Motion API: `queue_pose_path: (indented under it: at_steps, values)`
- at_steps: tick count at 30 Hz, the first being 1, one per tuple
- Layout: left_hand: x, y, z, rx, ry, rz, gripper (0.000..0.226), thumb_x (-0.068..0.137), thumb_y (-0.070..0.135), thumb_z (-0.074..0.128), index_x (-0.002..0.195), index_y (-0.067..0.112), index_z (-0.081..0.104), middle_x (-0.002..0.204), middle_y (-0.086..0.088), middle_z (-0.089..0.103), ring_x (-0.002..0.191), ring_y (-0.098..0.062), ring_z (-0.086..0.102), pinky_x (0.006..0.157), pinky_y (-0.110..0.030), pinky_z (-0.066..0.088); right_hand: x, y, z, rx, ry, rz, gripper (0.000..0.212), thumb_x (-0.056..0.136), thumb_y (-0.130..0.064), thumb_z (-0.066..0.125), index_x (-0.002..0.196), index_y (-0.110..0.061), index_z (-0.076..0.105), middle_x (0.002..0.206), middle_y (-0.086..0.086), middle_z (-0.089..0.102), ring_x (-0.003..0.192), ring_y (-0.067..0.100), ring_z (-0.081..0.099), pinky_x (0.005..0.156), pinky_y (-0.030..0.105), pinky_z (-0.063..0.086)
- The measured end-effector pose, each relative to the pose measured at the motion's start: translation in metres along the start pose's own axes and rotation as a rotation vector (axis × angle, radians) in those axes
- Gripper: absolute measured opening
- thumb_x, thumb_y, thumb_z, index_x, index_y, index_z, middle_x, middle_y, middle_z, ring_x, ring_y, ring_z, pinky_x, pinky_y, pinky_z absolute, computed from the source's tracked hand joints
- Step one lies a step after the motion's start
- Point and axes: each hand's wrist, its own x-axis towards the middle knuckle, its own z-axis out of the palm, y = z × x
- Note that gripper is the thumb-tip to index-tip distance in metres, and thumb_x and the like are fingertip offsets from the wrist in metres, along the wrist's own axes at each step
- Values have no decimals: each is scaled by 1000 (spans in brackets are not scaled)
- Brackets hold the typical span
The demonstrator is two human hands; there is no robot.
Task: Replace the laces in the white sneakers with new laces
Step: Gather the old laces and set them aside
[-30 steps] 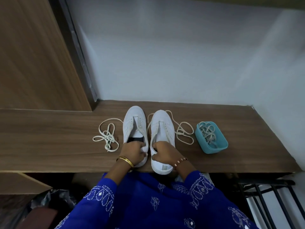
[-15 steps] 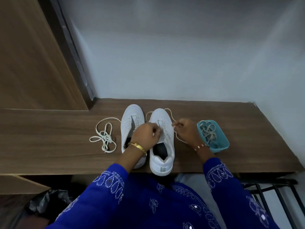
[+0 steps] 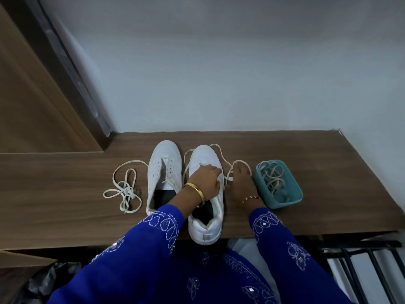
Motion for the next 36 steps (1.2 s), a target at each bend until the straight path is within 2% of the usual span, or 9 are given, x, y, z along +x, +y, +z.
queue_pose_path:
  at_steps: [6, 8, 11, 18, 21, 26, 28, 31, 36]
  values:
    - [0, 0, -2, -49, -22, -55, 45, 93, 17, 44, 136, 7, 40, 133, -16, 47, 123, -30, 44, 100, -32, 32, -13, 10, 6, 16, -199, 176, 23, 91, -11, 46, 106, 0, 59, 120, 20, 57, 112, 35, 52, 100, 41, 38]
    - [0, 0, -2, -44, -45, -65, 45, 93, 18, 44, 137, 8, 40, 134, -16, 46, 123, -30, 44, 100, -33, 33, -15, -4, -17, 189, -104, 181, 21, 92, -6, 45, 75, 1, 56, 81, 13, 55, 85, 38, 54, 85, 32, 39]
    - [-2, 0, -4, -27, -71, -75, 45, 93, 20, 44, 137, 8, 40, 136, -16, 44, 124, -31, 43, 101, -34, 34, 0, -29, -58, 490, 275, 125, 35, 91, -12, 49, 57, -17, 44, 59, 0, 47, 66, 26, 50, 57, 30, 36]
    - [-3, -2, -3, -44, -86, -96, 49, 92, 24, 48, 138, 11, 39, 141, -13, 41, 129, -28, 40, 104, -32, 30, 6, -69, -138, 873, 418, -37, 23, 91, -11, 53, 81, 8, 59, 66, 15, 59, 53, 20, 54, 50, 29, 49]
    - [-2, -3, -8, -155, -40, -112, 53, 93, 22, 50, 141, 9, 33, 143, -12, 40, 131, -25, 38, 105, -28, 27, -5, -86, -163, 968, 418, -151, 20, 93, -12, 53, 79, 0, 59, 58, 8, 51, 42, 10, 48, 47, 26, 46]
    - [2, -1, -37, -498, 384, -185, 93, 82, 18, 69, 145, -1, 4, 154, -16, 11, 143, -25, 14, 112, -26, 14, -21, -108, -179, 1088, 347, -295, 17, 94, -7, 51, 78, -8, 57, 59, 7, 48, 40, 4, 46, 43, 18, 44]
    - [10, 0, -55, -627, 440, -175, 101, 79, 17, 72, 145, -2, -2, 155, -15, 8, 144, -25, 10, 114, -29, 13, -24, -116, -181, 1105, 286, -328, 16, 94, -6, 50, 79, -7, 58, 59, 8, 48, 40, 7, 45, 44, 20, 45]
    - [20, 8, -79, -798, 350, -159, 85, 87, 17, 62, 148, 7, 3, 154, -12, 17, 142, -27, 19, 114, -35, 22, -28, -122, -184, 1106, 236, -353, 17, 94, -6, 51, 78, -8, 58, 57, 8, 49, 44, 12, 46, 46, 23, 46]
    - [23, 16, -86, -710, 219, -70, 33, 98, 19, 42, 128, 8, 52, 127, -15, 54, 115, -26, 51, 85, -21, 34, -30, -118, -193, 1082, 221, -368, 16, 94, -7, 50, 80, -7, 59, 60, 8, 51, 49, 19, 48, 51, 31, 45]
